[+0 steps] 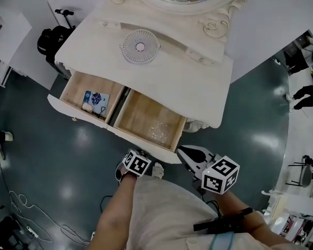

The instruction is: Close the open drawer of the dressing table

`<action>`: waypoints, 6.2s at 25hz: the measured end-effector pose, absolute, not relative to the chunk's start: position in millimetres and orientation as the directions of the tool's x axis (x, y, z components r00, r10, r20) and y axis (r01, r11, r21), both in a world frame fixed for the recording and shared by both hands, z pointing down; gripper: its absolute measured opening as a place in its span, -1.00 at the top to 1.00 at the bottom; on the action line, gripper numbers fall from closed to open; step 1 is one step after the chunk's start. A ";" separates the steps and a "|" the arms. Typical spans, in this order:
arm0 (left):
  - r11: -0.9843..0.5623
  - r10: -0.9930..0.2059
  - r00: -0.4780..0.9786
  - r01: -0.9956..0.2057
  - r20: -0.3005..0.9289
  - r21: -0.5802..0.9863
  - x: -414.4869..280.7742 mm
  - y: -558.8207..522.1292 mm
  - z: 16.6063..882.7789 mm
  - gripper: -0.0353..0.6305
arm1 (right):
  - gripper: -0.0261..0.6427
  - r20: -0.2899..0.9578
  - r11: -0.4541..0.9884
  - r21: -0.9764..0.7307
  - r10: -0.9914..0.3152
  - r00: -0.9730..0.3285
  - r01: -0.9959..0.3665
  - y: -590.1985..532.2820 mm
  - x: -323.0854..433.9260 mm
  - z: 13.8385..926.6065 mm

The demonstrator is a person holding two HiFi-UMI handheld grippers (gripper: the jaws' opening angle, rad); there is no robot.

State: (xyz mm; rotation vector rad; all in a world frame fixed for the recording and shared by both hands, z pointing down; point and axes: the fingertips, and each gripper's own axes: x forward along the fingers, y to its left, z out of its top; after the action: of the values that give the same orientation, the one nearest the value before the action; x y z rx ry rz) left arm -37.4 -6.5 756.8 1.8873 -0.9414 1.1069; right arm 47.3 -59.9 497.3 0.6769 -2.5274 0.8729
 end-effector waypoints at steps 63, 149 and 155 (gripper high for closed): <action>-0.493 -0.206 0.355 -0.843 0.912 0.217 -6.2 -155.8 759.9 0.48 | 0.87 0.567 0.552 -0.497 -0.377 -0.732 -0.669 -115.2 83.8 533.2; -0.472 -0.515 0.497 -0.845 0.698 0.253 -3.7 -159.9 594.3 0.67 | 0.87 0.524 0.593 -0.491 -0.384 -0.760 -0.639 -87.9 57.0 504.3; -0.479 -0.552 0.539 -0.829 0.636 0.288 -5.4 -130.5 552.7 0.82 | 0.87 0.499 0.631 -0.483 -0.372 -0.783 -0.607 -81.8 45.0 490.0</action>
State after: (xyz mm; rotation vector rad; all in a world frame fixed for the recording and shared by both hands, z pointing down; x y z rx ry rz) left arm -5.4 -130.5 552.7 2.2015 -1.1122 0.6303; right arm 45.0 -81.8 490.0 0.7818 -2.5026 0.9300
